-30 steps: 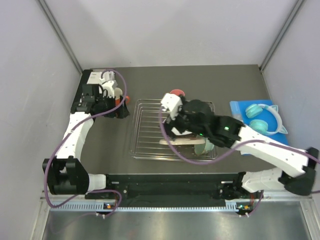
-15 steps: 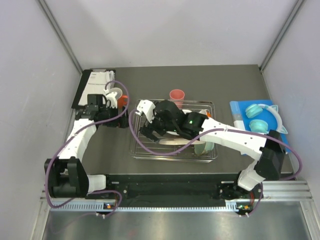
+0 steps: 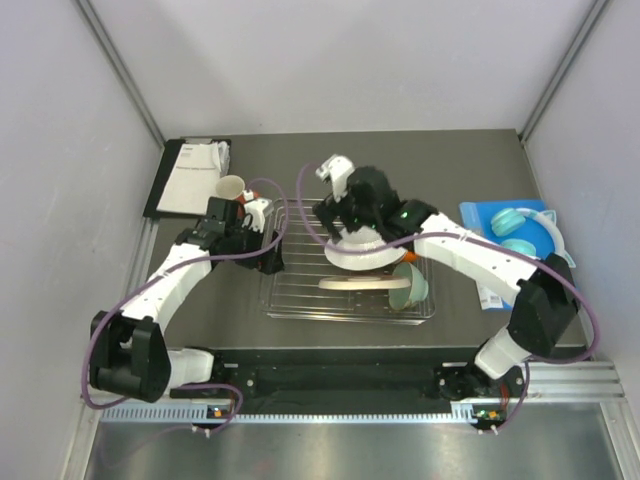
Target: Load the mixed dishes into the dish rack
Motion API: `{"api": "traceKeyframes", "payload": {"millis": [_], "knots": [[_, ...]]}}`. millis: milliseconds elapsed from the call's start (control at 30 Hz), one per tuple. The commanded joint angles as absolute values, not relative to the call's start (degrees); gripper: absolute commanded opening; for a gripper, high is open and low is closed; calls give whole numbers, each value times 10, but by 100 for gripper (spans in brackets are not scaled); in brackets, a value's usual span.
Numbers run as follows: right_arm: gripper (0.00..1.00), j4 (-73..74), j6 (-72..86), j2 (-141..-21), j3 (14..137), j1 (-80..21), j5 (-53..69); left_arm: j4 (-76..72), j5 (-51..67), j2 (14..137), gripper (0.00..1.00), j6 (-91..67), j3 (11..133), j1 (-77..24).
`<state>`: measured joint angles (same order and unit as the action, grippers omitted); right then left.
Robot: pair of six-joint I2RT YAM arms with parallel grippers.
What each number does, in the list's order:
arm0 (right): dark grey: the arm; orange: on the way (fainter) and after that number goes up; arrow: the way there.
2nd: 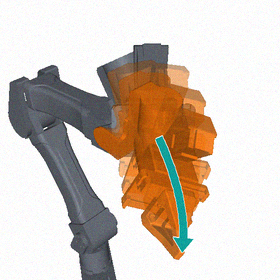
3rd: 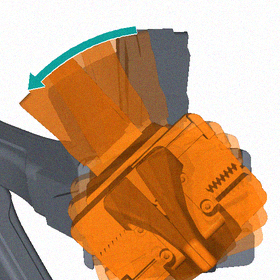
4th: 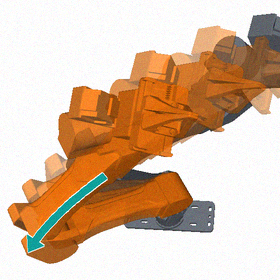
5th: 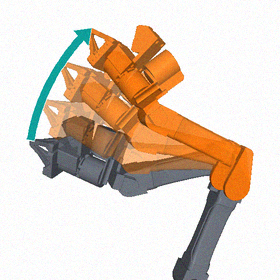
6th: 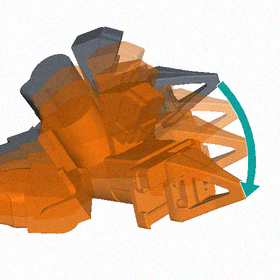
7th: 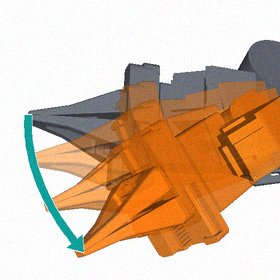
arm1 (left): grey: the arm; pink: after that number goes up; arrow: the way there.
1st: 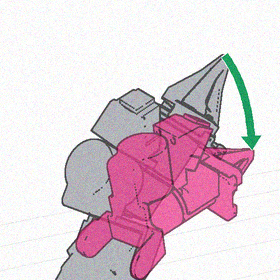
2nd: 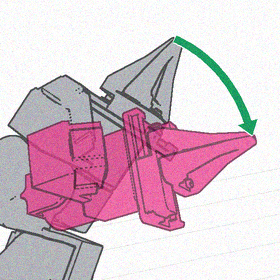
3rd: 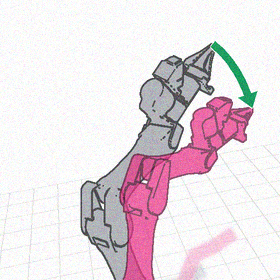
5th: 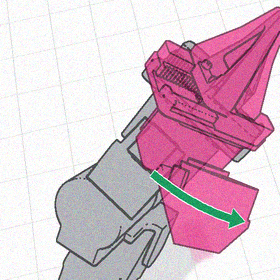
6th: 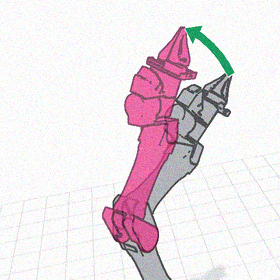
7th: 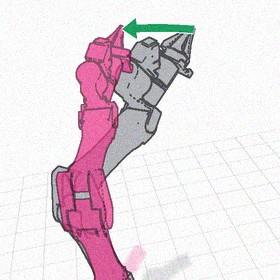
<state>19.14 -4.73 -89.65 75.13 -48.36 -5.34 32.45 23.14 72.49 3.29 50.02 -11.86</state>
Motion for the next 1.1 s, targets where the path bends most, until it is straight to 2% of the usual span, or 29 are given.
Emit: {"api": "traceKeyframes", "payload": {"millis": [0,367,533,900,1000,1067], "knots": [[100,136,-16,-886,830,-439,-59,301,218,733,99,47,497,-132],[100,120,15,-912,839,-371,-23,323,251,736,98,97,511,-164],[100,105,38,-934,847,-349,-2,299,143,759,99,144,553,-192],[100,73,57,-911,773,-343,23,272,87,923,99,135,707,-192],[100,73,59,-904,763,-338,23,261,77,947,95,134,712,-192],[100,70,59,-902,758,-333,24,252,75,953,87,129,706,-192]]}}
